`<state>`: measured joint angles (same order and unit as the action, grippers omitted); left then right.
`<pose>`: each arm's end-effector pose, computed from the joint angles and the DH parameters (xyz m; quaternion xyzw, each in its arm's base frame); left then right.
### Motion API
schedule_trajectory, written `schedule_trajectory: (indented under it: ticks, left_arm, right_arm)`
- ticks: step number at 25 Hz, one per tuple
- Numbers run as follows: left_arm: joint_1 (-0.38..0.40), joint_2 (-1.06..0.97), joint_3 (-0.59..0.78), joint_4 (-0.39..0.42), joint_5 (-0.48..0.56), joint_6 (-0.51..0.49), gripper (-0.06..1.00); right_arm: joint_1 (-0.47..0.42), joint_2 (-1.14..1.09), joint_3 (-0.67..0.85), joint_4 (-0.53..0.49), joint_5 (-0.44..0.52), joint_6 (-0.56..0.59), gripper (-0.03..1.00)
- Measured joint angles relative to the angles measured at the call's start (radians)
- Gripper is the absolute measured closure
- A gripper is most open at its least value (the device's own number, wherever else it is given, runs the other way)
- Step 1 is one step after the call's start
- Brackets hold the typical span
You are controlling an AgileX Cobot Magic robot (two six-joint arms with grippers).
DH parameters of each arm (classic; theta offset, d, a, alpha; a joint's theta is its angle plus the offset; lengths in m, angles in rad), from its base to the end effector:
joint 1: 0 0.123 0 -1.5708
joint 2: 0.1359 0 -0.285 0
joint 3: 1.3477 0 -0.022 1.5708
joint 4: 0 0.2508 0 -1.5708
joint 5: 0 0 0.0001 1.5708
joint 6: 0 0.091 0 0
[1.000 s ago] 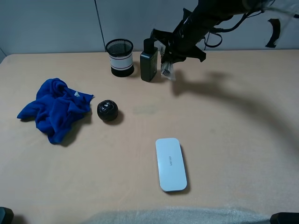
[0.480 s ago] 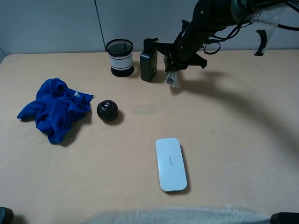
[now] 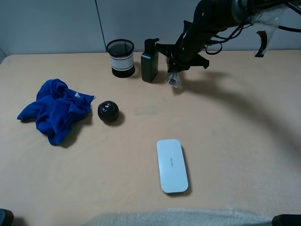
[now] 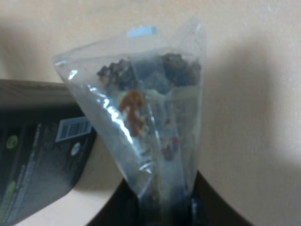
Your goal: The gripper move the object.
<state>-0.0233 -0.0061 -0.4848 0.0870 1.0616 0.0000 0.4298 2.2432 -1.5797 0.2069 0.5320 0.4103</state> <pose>-0.0041 0.0070 0.2732 0.0085 0.8550 0.0374 0.5172 0.4228 0.2042 0.1210 0.0652 0.9689 0.1581 0.1790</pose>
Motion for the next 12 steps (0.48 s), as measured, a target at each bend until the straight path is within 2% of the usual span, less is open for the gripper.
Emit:
schedule_trajectory:
  ticks: [2,6,7,12]
  left_arm:
    - [0.0,0.0,0.0,0.0,0.0,0.0,0.02]
    - [0.0,0.0,0.0,0.0,0.0,0.0,0.02]
    - [0.0,0.0,0.0,0.0,0.0,0.0,0.02]
    - [0.0,0.0,0.0,0.0,0.0,0.0,0.02]
  right_arm:
    - [0.0,0.0,0.0,-0.001,0.0,0.0,0.74]
    - [0.0,0.0,0.0,-0.022,0.0,0.0,0.39]
    - [0.0,0.0,0.0,-0.032,0.0,0.0,0.34]
    - [0.0,0.0,0.0,-0.047,0.001,0.0,0.28]
